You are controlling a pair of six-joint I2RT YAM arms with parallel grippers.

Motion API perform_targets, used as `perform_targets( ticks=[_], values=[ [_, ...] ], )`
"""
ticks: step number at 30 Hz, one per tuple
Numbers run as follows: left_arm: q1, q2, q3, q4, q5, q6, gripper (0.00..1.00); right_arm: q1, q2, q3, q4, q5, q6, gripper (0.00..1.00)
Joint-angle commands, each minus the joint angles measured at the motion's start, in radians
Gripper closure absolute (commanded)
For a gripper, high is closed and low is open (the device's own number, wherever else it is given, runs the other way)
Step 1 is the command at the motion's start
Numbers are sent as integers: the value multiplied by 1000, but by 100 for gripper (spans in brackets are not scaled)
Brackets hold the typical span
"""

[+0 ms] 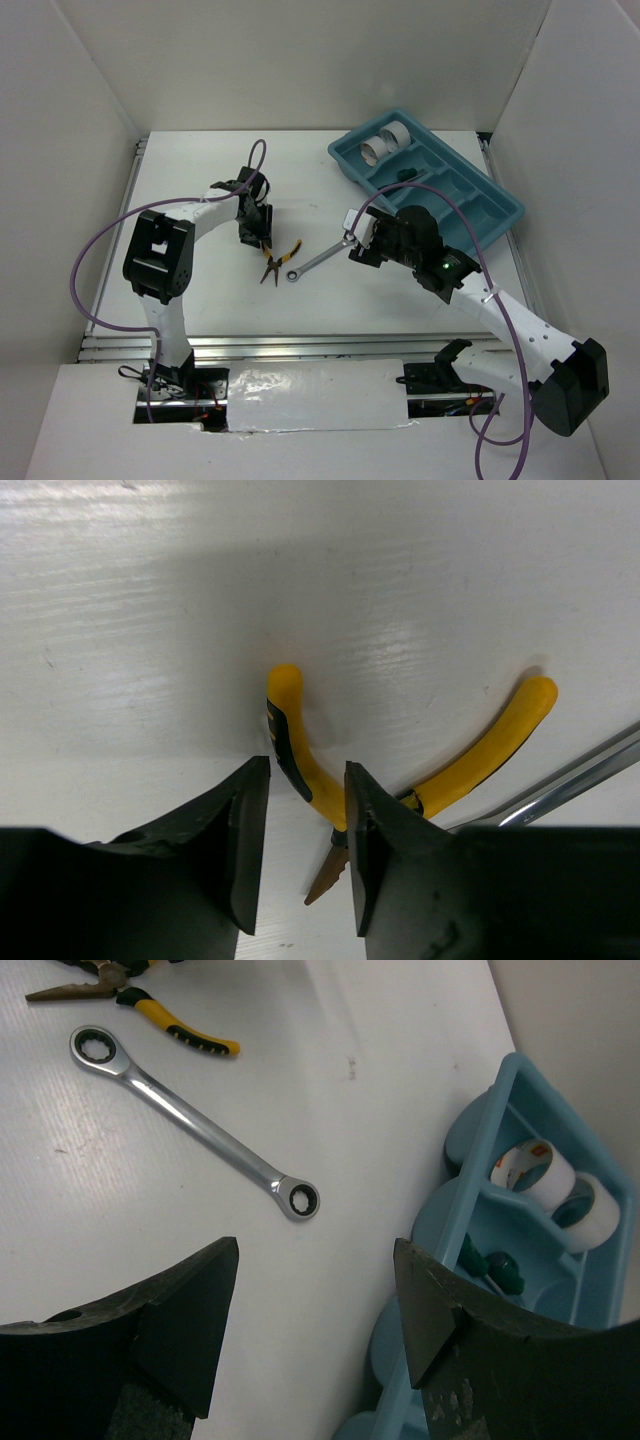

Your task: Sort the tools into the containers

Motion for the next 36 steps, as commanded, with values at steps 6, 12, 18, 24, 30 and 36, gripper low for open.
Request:
perform_targets(
  ticks=[6,12,18,24,30,36],
  values=[
    [-3,-16,-39,-20,8,23,52,8,-32,0,88,-36,-105,28],
    [-2,-31,-3,-32,100,55,90,-1,-9,47,36,-40,40,28],
    [6,-189,-2,36,234,98,100,-71,94,241,-148,-192,473,26],
    [-2,-427,-79,227,369,163,100,-122,106,334,-166,-414,721,22],
    [-89,-709,-209,401,346,341,100,-211,175,424,-197,-731,920,19],
    [-152,-999,-380,650,208,496,100,-302,212,268,349,-1164,1446,18]
  ],
)
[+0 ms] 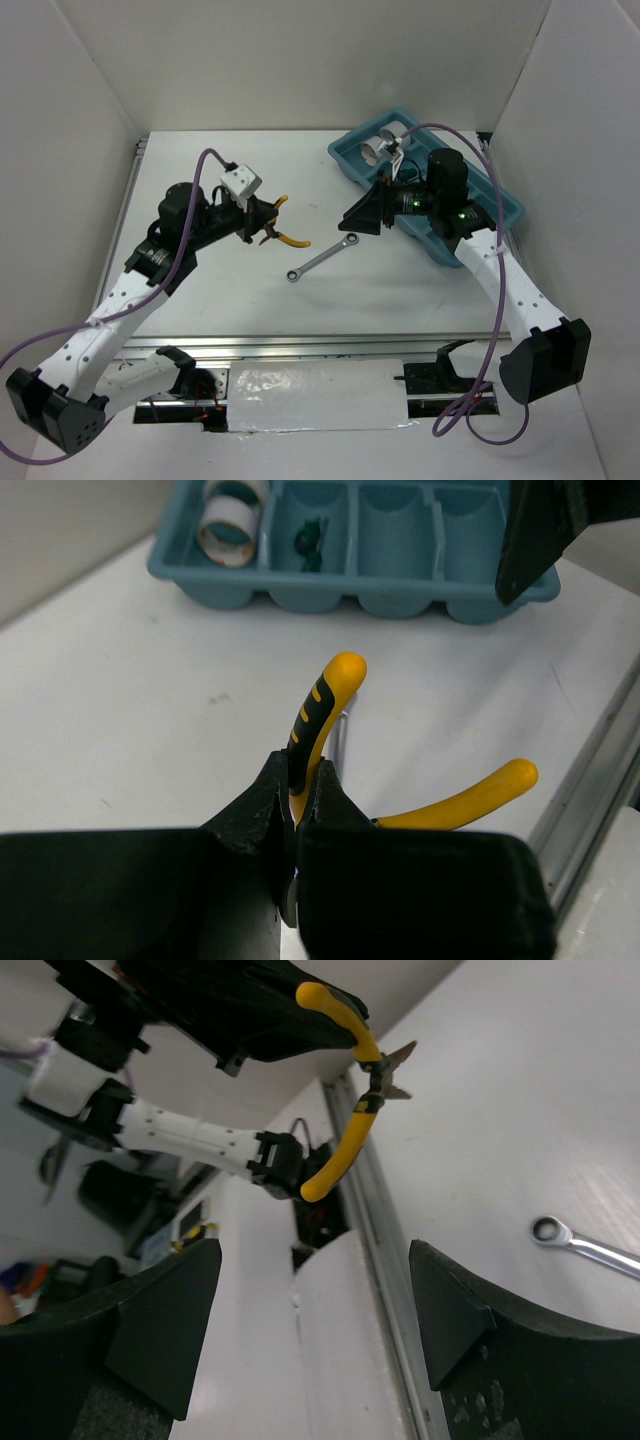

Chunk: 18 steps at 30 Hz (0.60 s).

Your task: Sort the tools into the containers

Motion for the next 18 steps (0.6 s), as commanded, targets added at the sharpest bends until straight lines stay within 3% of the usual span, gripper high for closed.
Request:
perform_targets(
  ticks=[1,4,6,7,9,12,18],
  values=[
    [-28,-98,-40,236,-66,155,100,-16,21,-93,555,-290,570,16],
    [-49,-160,-52,276,-35,204,100,4,32,-130,683,-353,681,11],
    [-78,-196,-61,298,-28,222,100,48,24,-95,558,-379,563,9],
    [-92,-206,-65,299,-24,230,100,65,25,-84,413,-374,440,9],
    [-146,-223,-74,293,-17,268,100,105,22,-100,434,-347,441,8],
    [-224,-233,-78,269,-23,327,100,115,51,-130,490,-313,527,11],
    [-338,-230,-75,261,-81,393,100,156,136,-115,585,-279,656,26]
  ],
)
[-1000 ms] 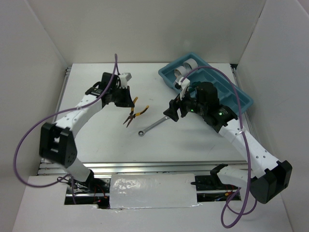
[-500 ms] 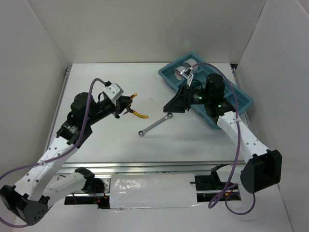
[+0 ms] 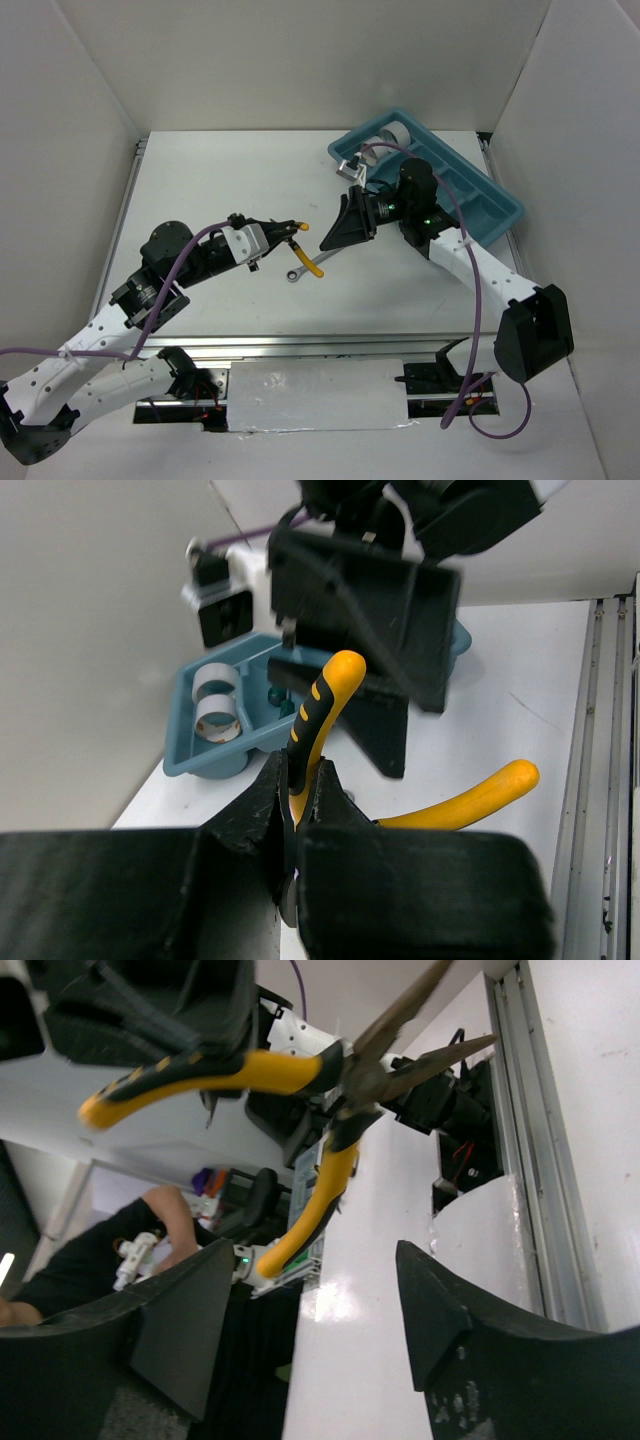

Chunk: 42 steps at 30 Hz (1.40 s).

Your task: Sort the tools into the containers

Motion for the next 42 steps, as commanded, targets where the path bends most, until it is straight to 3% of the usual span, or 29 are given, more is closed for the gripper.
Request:
perform_targets(
  ticks=[1,8,18,22,25,28,29,30,32,33,35,37,42],
  values=[
    [-50,-10,7,95,-51,78,100,35,49,17,85,14,95,28],
    [-101,9,15,115,-113,127,100,75,92,-5,231,37,267,36],
    [-112,13,3,152,-139,164,100,129,72,6,96,19,110,42],
    [-113,13,7,163,-148,184,100,131,73,15,78,25,92,49],
    [-113,13,14,161,-150,186,100,131,78,26,76,27,93,62],
    [-115,9,6,163,-145,183,99,128,81,37,47,42,80,88],
    [-115,6,6,158,-147,181,95,131,78,41,47,51,78,92],
    [-115,4,4,156,-147,180,82,128,77,43,45,56,76,99],
    [-115,0,1,155,-148,178,65,120,69,53,39,65,73,100],
    [-113,-4,-2,156,-150,178,41,118,67,55,35,67,72,100],
    [-115,-14,-15,163,-140,196,14,106,58,64,27,67,54,100],
    [-116,-25,-19,153,-125,209,2,98,41,70,-13,71,32,100],
    [-115,-42,-3,92,-105,212,1,36,15,81,-157,94,-89,100]
  ],
)
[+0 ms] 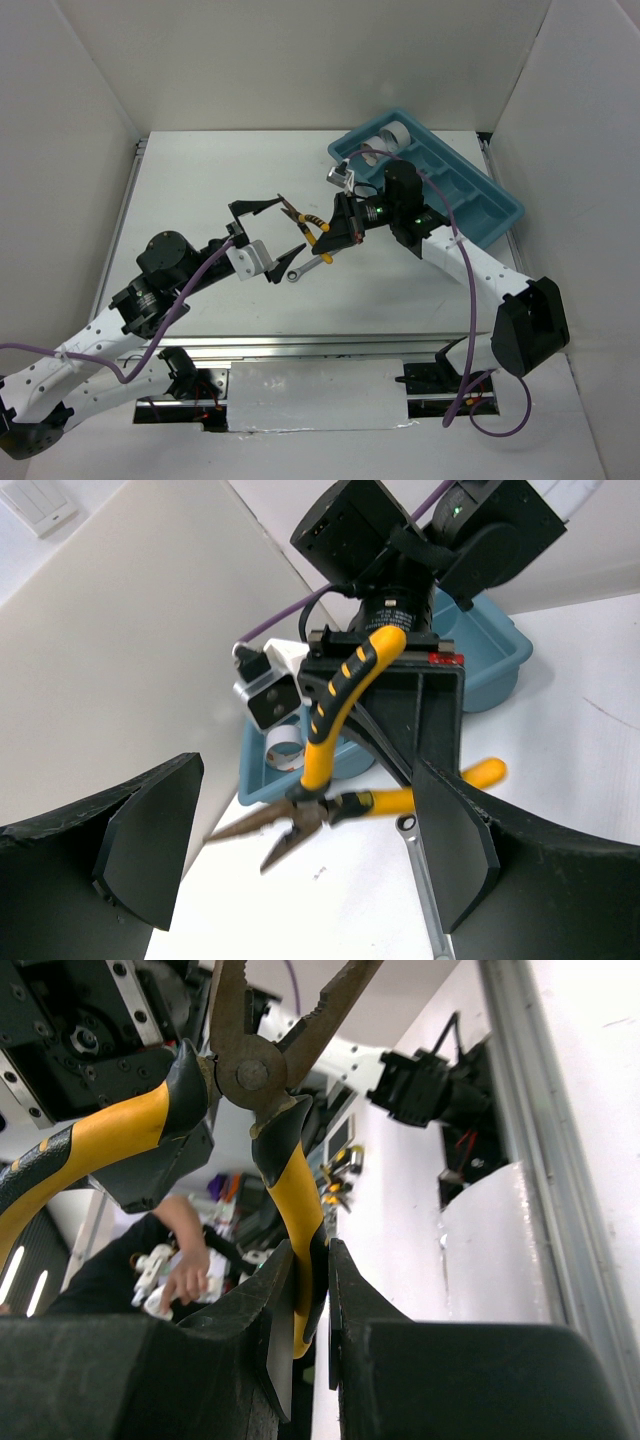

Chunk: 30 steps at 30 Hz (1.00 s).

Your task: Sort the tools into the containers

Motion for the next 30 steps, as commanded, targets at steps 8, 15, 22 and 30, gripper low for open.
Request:
perform_targets(
  ticks=[8,15,22,30],
  values=[
    [17,-40,41,-39,-128,-18,1,-317,-94,168,-472,406,-268,100],
    [99,-16,41,-93,-168,-80,1,-409,-78,322,-701,1263,-354,100],
    [154,26,38,-140,-204,-136,1,-416,88,378,-779,1600,-624,100],
    [166,67,52,-165,-227,-182,1,-442,253,358,-782,1709,-842,100]
  ],
)
